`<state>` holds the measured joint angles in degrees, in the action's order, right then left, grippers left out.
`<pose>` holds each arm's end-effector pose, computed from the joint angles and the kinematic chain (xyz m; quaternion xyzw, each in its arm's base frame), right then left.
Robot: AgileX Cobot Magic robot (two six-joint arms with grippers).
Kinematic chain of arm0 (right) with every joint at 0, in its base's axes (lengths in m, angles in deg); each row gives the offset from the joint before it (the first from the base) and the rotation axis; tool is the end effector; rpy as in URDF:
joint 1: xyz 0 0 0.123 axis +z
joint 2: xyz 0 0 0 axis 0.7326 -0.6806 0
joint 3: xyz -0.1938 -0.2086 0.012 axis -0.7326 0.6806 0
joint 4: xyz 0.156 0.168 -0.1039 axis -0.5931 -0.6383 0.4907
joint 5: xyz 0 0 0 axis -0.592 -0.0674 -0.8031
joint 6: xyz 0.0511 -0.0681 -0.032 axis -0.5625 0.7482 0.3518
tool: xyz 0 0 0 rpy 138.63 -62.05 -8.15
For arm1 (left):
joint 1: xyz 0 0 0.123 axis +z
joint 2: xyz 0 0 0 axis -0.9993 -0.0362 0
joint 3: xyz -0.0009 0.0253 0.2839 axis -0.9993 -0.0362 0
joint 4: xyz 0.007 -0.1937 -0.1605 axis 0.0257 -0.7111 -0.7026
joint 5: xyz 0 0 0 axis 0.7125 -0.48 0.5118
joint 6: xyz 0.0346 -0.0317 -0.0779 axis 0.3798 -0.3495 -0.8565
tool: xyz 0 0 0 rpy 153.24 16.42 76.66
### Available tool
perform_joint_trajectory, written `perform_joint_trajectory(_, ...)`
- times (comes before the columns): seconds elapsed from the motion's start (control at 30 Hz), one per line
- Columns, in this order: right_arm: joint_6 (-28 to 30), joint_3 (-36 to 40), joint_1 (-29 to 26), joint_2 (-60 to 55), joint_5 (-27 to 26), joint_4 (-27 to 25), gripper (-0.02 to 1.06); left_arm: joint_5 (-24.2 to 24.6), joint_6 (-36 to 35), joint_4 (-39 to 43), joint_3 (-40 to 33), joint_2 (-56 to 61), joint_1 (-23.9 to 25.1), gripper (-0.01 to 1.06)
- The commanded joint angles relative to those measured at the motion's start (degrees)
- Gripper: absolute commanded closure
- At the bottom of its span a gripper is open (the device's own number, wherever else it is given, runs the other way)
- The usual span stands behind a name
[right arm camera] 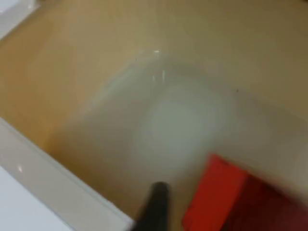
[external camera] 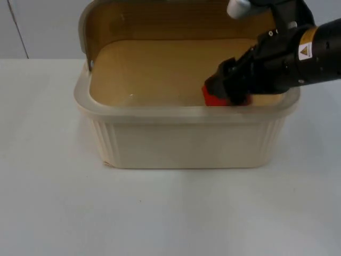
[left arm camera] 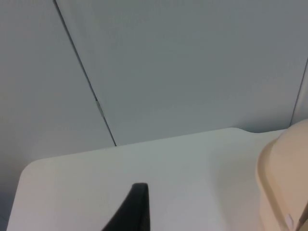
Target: Open the box lid with the left hand, place the block into the box with the right hand, then close the box lid with the left hand.
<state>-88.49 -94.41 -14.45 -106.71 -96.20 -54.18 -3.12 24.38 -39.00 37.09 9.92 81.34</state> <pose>0.3104 0.2024 0.1909 -0.2758 0.8389 0.1339 0.4497 0.2568 -0.0245 0.3922 0.0686 0.8404 0.0155 0.5373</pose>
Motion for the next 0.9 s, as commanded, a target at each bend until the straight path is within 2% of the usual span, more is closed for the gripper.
perform_joint_trajectory(0.0,0.2,-0.2,-0.3,0.1,-1.2,0.2,0.10,-0.1,-0.1,0.0,-0.3,0.3,-0.4,0.02)
perform_joint_trajectory(0.07,0.2,-0.2,-0.3,0.1,-0.9,0.2,-0.01,0.0,-0.1,0.0,-0.3,0.3,-0.4,0.02)
perform_joint_trajectory(0.3,0.2,-0.2,-0.3,1.6,1.4,0.2,-0.01,0.0,-0.1,0.0,-0.3,0.3,-0.4,0.02)
perform_joint_trajectory(0.47,0.2,-0.2,-0.3,8.5,7.8,0.2,-0.01,0.0,-0.1,0.1,-0.3,0.3,-0.4,0.02)
perform_joint_trajectory(0.67,-3.2,-0.3,-0.3,16.5,10.2,0.2,-0.01,0.0,-0.1,0.1,-0.3,0.3,-0.4,0.02)
perform_joint_trajectory(0.87,-3.8,-7.0,-0.3,26.6,18.7,0.6,-0.01,-0.5,-0.1,0.1,-0.3,0.3,-0.4,0.02)
